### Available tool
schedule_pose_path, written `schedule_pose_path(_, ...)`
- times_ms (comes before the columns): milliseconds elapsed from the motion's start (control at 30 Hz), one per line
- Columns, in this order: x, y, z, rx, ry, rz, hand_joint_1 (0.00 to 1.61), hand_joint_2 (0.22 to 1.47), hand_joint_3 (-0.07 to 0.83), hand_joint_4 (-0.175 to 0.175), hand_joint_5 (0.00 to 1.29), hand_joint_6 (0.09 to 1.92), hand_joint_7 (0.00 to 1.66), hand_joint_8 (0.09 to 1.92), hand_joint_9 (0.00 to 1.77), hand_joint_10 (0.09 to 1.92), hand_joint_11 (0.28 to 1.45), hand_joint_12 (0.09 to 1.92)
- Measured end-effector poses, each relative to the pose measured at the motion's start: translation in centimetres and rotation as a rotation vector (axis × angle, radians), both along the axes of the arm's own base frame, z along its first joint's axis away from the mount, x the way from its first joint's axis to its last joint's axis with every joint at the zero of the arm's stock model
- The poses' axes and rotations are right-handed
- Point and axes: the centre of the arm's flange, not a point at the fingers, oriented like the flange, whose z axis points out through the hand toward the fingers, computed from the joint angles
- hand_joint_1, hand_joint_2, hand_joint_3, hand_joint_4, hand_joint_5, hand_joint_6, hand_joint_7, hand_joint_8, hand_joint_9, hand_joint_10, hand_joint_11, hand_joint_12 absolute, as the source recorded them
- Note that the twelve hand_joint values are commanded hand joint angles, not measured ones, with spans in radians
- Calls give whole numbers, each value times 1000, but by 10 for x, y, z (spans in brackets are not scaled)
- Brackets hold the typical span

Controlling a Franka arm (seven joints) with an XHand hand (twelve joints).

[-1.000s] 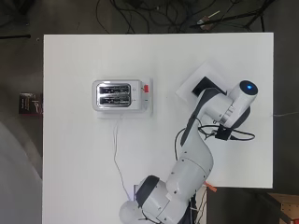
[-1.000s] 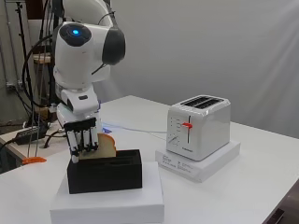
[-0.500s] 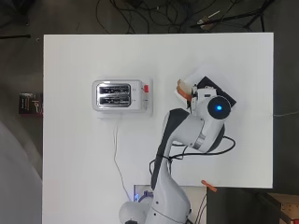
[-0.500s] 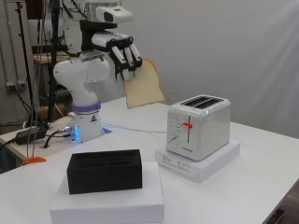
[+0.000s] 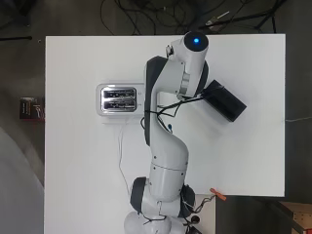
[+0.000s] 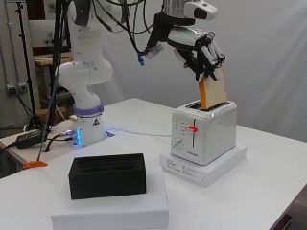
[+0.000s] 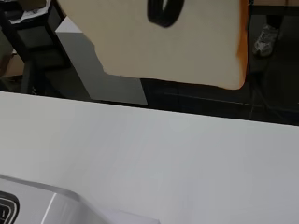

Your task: Teleoperate dual arm-hand system to toast a bread

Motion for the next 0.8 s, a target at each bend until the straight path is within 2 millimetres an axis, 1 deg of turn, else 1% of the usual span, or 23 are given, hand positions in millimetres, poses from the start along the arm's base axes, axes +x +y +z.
schedule_pose_path(33,0,12,1,4,-7,28,1250,1132,-1,-175,758,1227,1170,745,1372,98,796,87)
schedule_pose_path(100,-4,35,-2,7,-6,84,1248,1133,1,-175,751,1229,1168,753,1388,87,800,87)
schedule_pose_path(167,-13,61,-13,11,12,137,1247,1135,1,-175,746,1229,1166,760,1394,87,803,87)
schedule_pose_path(267,-34,104,-39,17,57,222,1245,1140,0,-175,738,1230,1155,787,1405,87,808,87)
schedule_pose_path(333,-51,137,-51,15,75,288,1244,1143,1,-175,732,1231,1146,807,1411,87,813,87)
schedule_pose_path(400,-67,171,-50,13,70,354,1242,1147,1,-175,726,1235,1137,827,1417,87,819,87)
schedule_pose_path(433,-72,183,-47,13,65,377,1242,1148,1,-175,724,1235,1135,832,1420,87,822,87)
schedule_pose_path(467,-75,190,-46,15,61,391,1241,1150,1,-175,720,1240,1129,845,1422,87,825,87)
schedule_pose_path(633,-78,204,-45,20,61,402,1240,1153,0,-175,716,1249,1120,861,1427,87,828,87)
schedule_pose_path(800,-66,194,-47,8,84,277,1238,1155,0,-175,708,1275,1119,845,1412,87,798,87)
